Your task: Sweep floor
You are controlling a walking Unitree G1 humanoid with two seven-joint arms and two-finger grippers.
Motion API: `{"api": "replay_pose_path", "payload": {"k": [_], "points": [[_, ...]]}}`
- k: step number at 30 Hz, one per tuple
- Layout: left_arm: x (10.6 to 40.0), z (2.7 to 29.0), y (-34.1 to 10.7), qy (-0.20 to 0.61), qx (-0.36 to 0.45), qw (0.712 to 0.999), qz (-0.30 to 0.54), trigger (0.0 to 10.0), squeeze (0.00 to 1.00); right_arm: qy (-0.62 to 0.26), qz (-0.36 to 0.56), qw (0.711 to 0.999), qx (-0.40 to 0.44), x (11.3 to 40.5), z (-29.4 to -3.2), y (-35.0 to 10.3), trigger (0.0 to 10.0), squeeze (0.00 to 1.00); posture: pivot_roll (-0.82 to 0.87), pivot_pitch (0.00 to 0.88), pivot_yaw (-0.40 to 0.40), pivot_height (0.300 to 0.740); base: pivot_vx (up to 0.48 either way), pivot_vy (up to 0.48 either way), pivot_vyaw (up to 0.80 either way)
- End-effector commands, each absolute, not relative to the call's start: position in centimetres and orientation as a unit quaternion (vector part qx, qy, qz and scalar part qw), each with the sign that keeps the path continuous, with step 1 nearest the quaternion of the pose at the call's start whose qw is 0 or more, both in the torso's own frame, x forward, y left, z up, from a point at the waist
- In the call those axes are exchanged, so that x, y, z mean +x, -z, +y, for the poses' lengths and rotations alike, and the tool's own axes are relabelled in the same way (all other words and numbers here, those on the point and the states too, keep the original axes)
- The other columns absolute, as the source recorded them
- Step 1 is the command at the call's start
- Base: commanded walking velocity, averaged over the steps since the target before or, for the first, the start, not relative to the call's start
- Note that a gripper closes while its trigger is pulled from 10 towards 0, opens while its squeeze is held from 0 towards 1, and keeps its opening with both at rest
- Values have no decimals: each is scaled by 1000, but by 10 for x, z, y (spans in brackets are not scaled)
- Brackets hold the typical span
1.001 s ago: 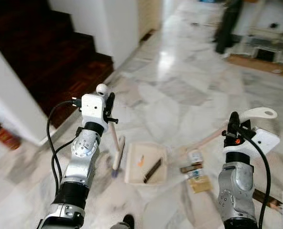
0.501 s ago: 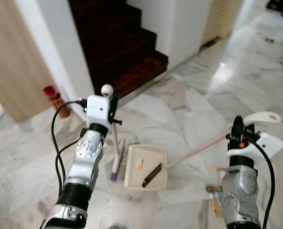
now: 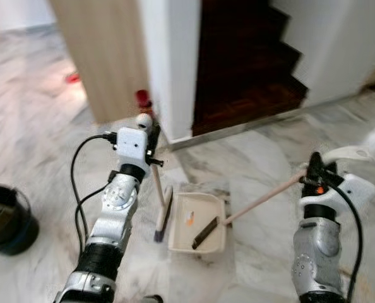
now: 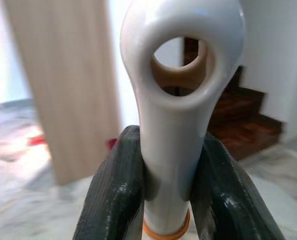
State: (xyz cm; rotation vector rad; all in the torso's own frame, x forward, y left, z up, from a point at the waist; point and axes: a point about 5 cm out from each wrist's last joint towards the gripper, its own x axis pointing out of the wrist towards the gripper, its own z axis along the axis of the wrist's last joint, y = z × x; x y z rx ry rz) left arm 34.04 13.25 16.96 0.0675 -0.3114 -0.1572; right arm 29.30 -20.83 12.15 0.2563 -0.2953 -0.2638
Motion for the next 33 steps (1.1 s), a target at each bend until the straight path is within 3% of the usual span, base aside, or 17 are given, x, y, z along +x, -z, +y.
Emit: {"api": "replay_pose_path", "payload": {"k": [1,22,27,33], "points": [[339,128,-183,82,40,978,-187,10000,0,136,-164,967,137,292,-213,-128,10000,0,61,71,-26,740,0,0,0],[337,130,-180,72,40,980,-179,10000,0,140,-158,968,134,291,-215,-127,10000,0,67,85,-32,740,0,0,0],[337,130,-180,72,41,981,-178,10000,0,141,-160,968,134,291,-215,-128,10000,0,64,86,-32,740,0,0,800],[337,130,-180,70,39,981,-177,10000,0,145,-159,967,137,292,-217,-129,10000,0,60,90,-34,740,0,0,0]]}}
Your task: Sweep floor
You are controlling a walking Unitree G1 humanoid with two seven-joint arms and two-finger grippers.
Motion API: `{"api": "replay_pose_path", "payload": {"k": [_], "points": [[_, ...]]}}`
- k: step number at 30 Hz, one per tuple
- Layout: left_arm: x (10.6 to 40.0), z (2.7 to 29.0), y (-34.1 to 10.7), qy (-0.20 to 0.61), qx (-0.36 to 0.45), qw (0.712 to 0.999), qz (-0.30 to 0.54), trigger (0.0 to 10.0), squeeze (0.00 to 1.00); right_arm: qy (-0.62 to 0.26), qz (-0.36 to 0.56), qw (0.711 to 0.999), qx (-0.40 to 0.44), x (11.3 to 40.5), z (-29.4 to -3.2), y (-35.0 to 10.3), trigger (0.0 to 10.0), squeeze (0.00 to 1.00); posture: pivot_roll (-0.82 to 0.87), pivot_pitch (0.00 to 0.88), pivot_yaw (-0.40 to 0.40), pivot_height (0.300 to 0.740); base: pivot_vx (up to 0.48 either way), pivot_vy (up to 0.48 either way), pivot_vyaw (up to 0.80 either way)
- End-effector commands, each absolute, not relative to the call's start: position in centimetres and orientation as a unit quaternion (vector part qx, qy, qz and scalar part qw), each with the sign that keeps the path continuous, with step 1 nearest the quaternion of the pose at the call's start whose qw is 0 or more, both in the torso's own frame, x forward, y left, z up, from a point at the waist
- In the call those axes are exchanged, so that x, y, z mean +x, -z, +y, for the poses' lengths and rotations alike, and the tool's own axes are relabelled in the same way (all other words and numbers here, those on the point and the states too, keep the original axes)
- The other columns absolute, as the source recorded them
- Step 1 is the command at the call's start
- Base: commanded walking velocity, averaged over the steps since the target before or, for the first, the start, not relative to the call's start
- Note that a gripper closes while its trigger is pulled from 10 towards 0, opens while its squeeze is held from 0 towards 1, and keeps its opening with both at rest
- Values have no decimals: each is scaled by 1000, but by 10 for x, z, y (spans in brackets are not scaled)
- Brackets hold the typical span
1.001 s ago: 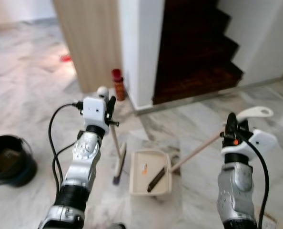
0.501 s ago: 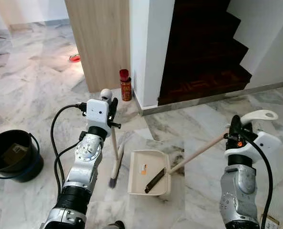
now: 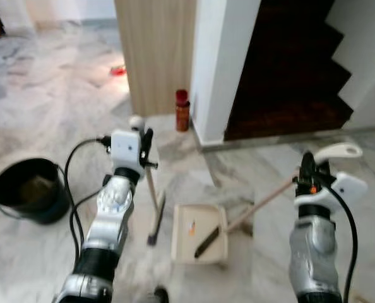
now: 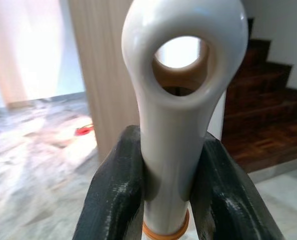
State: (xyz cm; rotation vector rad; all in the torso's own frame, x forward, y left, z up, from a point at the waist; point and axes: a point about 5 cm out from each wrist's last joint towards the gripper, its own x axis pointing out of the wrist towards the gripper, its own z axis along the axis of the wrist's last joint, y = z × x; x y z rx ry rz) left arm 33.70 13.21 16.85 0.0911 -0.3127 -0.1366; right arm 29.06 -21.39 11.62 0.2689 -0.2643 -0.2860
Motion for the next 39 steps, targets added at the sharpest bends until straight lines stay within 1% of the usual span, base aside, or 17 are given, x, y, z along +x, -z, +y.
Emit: {"api": "replay_pose_path", "payload": {"k": [1,9,15,19,39], "points": [[337,129,-179,69,37,982,-175,10000,0,145,-159,967,138,291,-218,-129,10000,0,59,91,-35,740,0,0,0],[337,129,-178,65,32,983,-171,10000,0,145,-158,967,139,291,-219,-129,10000,0,59,98,-39,740,0,0,0],[337,131,-178,64,35,983,-169,10000,0,142,-158,967,142,292,-217,-129,10000,0,57,103,-40,740,0,240,0],[337,131,-178,63,34,983,-168,10000,0,143,-157,967,142,291,-218,-128,10000,0,58,101,-41,740,0,0,0],[336,129,-178,70,32,982,-170,10000,0,140,-153,967,144,291,-217,-126,10000,0,65,57,-34,740,0,204,0]]}}
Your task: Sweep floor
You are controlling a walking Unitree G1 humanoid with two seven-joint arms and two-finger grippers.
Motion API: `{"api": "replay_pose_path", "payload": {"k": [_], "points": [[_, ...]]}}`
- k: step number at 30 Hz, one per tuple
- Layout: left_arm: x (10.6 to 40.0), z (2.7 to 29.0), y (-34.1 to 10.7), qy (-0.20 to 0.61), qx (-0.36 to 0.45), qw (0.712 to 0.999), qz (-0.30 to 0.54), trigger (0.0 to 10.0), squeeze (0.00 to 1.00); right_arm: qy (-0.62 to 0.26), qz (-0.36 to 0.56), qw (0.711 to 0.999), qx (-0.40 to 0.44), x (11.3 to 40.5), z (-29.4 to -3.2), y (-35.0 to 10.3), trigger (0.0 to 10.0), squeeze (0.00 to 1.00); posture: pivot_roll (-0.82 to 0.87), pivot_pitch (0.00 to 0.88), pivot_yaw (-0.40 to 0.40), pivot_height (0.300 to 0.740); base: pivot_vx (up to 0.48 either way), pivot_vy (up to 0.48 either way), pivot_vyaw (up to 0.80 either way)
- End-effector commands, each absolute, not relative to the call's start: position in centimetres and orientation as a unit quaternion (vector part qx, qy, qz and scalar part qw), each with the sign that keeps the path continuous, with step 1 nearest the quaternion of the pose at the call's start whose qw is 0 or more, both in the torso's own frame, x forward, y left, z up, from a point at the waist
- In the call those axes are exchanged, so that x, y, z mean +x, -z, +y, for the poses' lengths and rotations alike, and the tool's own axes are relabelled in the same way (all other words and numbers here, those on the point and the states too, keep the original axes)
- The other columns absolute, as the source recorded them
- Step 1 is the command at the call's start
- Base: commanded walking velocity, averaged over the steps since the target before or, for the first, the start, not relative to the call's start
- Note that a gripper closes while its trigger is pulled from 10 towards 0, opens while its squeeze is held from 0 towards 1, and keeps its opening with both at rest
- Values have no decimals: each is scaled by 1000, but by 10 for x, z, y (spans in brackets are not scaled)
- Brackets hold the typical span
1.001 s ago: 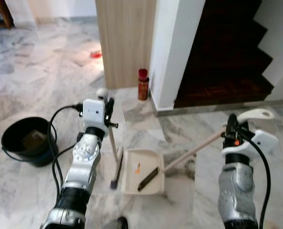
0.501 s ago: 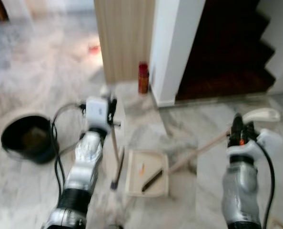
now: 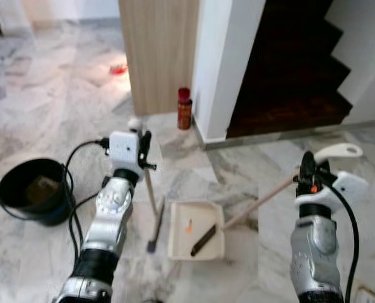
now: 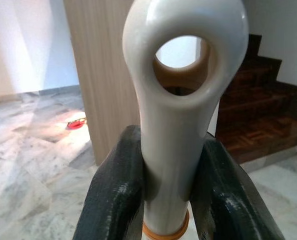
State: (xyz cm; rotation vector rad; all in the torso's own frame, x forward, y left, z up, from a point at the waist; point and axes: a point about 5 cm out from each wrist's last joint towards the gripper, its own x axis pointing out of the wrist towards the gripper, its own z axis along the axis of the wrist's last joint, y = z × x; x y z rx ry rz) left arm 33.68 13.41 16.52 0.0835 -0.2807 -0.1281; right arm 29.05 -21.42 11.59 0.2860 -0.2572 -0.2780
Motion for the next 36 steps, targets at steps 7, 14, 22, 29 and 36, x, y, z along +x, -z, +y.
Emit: {"api": "replay_pose_path", "payload": {"k": [7,14,22,29,36], "points": [[336,127,-178,74,30,983,-167,10000,0,141,-155,967,146,292,-217,-127,10000,0,61,67,-36,740,0,279,0],[336,128,-178,70,30,983,-167,10000,0,141,-155,967,145,292,-219,-128,10000,0,63,76,-41,740,0,291,0],[336,129,-178,66,28,983,-168,10000,0,140,-155,967,145,292,-218,-128,10000,0,60,87,-46,740,0,290,0],[335,130,-179,61,26,983,-170,10000,0,140,-154,967,144,292,-219,-129,10000,0,61,90,-50,740,0,291,0],[335,130,-179,60,26,983,-169,10000,0,138,-154,968,144,292,-219,-129,10000,0,62,93,-51,740,0,291,0]]}}
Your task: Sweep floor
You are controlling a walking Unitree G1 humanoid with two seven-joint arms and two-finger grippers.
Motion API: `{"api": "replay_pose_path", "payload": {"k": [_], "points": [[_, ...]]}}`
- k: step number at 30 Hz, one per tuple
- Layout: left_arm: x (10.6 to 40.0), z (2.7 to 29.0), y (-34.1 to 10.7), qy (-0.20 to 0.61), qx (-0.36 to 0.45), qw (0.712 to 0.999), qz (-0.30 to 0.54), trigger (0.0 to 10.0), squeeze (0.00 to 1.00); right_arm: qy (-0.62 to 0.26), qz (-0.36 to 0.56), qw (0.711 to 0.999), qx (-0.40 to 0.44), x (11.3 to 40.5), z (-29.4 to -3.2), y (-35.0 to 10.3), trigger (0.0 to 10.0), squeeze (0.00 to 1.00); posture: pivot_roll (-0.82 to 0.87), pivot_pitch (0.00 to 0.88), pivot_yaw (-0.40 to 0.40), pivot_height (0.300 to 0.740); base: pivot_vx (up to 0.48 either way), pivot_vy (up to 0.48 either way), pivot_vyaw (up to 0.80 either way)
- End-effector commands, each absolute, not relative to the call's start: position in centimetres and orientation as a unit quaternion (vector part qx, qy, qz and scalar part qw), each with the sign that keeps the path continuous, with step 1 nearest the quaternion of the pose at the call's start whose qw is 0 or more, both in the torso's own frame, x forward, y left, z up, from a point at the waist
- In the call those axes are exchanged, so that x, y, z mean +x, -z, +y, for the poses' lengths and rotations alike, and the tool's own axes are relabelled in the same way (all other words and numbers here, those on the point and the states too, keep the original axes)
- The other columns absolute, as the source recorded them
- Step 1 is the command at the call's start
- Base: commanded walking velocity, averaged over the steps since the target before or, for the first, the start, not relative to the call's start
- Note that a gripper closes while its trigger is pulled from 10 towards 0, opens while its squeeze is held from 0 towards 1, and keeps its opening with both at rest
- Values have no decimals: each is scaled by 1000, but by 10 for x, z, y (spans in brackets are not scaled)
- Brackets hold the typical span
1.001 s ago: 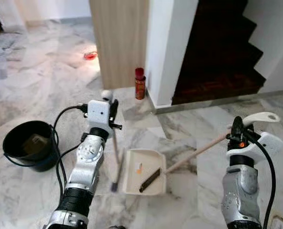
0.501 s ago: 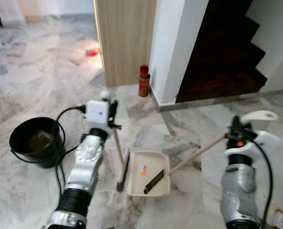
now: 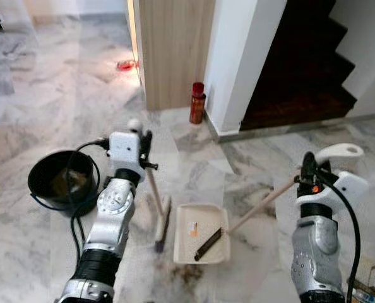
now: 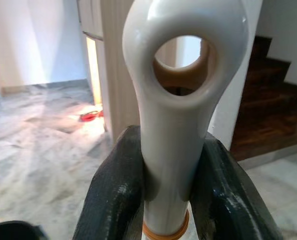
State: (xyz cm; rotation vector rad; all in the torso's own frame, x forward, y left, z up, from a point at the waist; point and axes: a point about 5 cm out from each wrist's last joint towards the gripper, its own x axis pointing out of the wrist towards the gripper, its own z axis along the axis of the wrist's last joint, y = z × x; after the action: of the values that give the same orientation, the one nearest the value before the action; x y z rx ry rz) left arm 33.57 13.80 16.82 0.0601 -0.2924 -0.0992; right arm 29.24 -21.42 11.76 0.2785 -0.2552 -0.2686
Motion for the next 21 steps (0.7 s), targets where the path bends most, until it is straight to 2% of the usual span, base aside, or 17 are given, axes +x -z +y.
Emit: {"api": "replay_pose_path", "payload": {"k": [1,21], "points": [[335,130,-179,60,26,983,-169,10000,0,138,-154,968,144,292,-219,-129,10000,0,62,93,-51,740,0,292,0],[334,129,-180,62,24,984,-168,10000,0,139,-149,968,148,292,-219,-128,10000,0,65,97,-49,740,0,291,0]]}}
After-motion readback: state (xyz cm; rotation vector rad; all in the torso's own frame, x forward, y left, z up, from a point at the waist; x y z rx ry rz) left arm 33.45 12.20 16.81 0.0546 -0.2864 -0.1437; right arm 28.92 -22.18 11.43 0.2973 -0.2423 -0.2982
